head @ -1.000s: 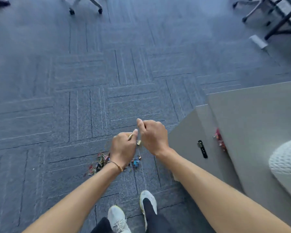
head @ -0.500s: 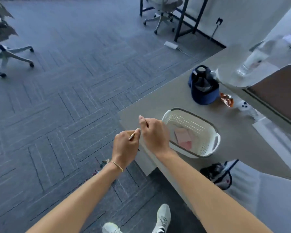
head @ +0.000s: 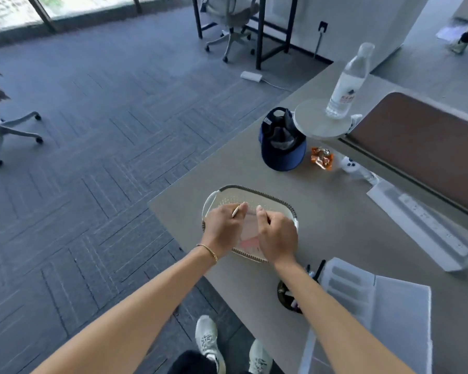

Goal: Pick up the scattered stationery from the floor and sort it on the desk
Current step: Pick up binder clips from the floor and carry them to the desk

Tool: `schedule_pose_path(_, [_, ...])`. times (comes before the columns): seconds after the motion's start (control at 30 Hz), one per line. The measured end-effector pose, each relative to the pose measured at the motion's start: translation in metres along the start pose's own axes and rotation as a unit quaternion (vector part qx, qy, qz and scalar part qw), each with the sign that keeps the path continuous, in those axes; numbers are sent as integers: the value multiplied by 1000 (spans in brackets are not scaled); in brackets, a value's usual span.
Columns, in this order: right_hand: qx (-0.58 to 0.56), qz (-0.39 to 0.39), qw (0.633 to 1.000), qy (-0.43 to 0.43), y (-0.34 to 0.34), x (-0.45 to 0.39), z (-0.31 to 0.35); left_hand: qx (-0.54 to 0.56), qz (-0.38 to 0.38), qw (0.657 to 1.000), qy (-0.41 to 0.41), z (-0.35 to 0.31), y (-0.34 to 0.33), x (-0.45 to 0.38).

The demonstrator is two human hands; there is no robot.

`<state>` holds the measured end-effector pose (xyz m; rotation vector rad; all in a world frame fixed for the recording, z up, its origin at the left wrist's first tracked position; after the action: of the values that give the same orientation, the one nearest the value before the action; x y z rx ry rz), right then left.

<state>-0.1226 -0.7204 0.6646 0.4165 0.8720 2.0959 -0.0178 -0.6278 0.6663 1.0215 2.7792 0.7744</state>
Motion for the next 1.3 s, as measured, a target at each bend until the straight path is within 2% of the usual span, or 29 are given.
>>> schedule_pose_path(0.27, [11, -22, 993, -112, 4, -19, -49, -69, 111, 991, 14, 22, -42, -49])
schedule_pose_path(0.53, [22, -23, 992, -124, -11, -37, -51, -126, 186, 973, 47, 57, -50, -79])
schedule_pose_path(0.8, [72, 33, 988, -135, -43, -50, -47, -249, 222, 943, -20, 66, -42, -80])
schedule_pose_path(1.0, [45, 142, 979, -137, -62, -52, -48, -326, 245, 911, -63, 67, -35, -78])
schedule_pose_path(1.17, [71, 159, 973, -150, -69, -51, -53, -364, 219, 898, -113, 61, -28, -69])
schedule_pose_path(1.3, [103, 153, 975, -120, -67, -48, -50, -382, 202, 887, -161, 59, -25, -66])
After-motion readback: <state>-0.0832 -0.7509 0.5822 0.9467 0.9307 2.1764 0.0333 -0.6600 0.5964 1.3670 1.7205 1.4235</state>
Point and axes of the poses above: each hand's wrist, its own x-axis away from the middle knuckle, its own y-axis out of the back of the hand, z = x × y, the point moved 4 cm from there along -x, towards the middle knuckle, and after that the axes turned 6 degrees about x, right-handed, at the moved point
